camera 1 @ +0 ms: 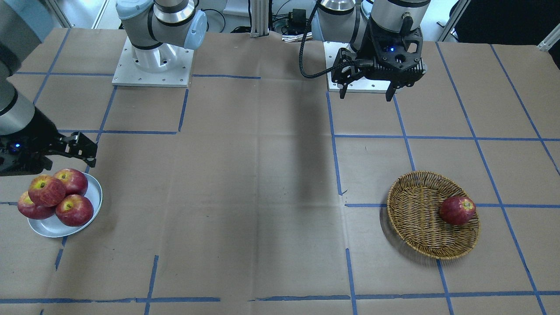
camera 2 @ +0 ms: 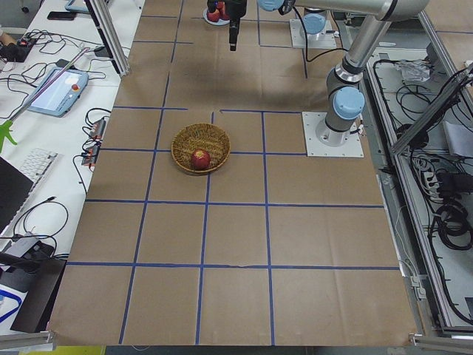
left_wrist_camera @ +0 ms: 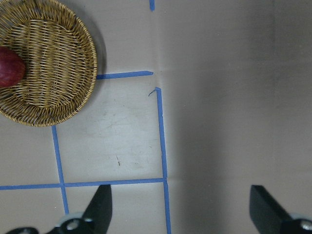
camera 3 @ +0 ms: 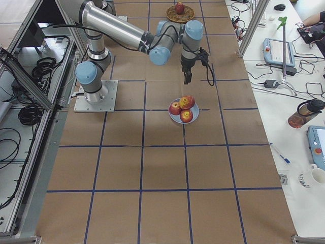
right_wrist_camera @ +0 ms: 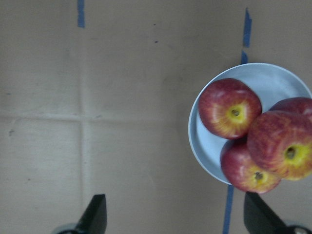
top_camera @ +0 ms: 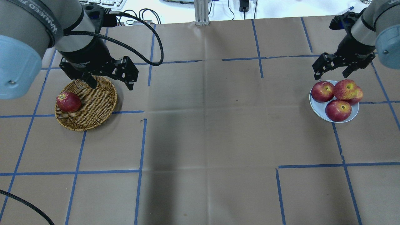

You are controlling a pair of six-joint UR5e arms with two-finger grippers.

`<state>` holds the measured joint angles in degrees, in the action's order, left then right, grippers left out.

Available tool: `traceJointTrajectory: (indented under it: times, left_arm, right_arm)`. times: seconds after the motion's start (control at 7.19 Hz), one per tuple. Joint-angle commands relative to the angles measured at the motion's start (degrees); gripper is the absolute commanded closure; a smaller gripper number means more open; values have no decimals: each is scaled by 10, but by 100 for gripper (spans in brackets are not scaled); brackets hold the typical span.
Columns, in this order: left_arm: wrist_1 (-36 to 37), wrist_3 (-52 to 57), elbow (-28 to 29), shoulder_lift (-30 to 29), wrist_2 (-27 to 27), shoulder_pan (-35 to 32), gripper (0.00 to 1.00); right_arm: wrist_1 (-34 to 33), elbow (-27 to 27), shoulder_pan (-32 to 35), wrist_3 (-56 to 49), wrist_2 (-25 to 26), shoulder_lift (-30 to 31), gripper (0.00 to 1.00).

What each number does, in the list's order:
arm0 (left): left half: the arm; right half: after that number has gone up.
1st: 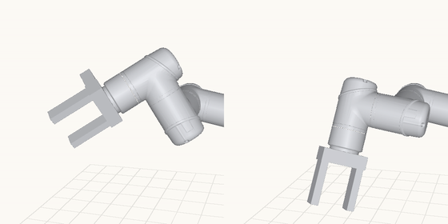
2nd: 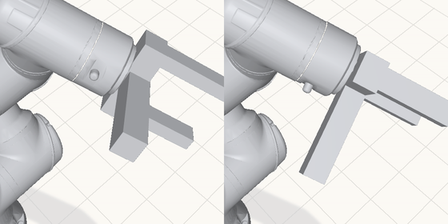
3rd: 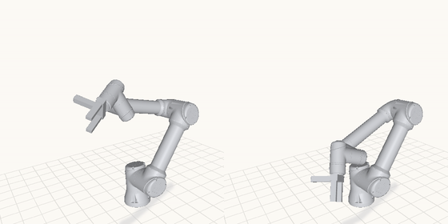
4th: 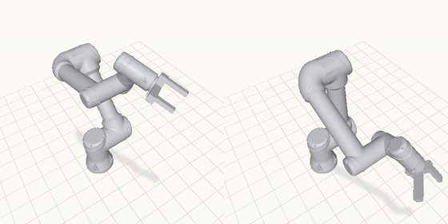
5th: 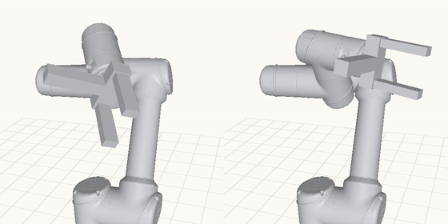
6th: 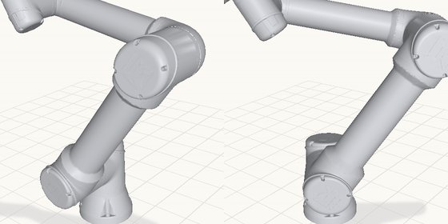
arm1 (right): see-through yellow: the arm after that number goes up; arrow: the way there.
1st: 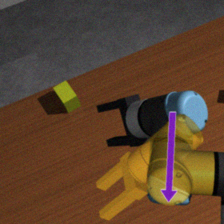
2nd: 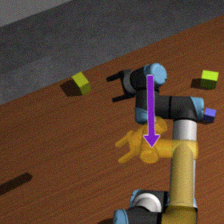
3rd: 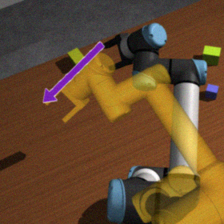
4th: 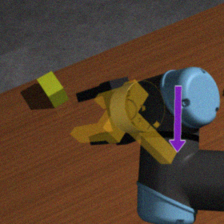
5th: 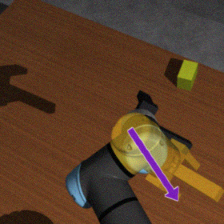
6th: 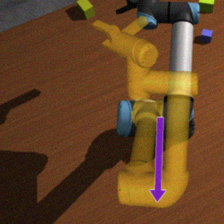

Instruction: Transfer apple from basket to plate

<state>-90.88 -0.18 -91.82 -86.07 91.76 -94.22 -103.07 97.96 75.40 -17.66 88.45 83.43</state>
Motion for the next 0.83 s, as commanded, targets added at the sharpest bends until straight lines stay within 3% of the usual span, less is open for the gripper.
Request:
traceJointTrajectory:
  times: [0.0,0.14,0.7]
  left_arm:
    - [0,0,-1,-1,0,0,1]
    - [0,0,-2,0,0,0,1]
    - [0,0,-1,-1,0,1,1]
  right_arm:
    - [49,0,86,99,-1,58,0]
    - [63,-2,121,128,1,73,0]
    - [71,-4,127,134,1,99,0]
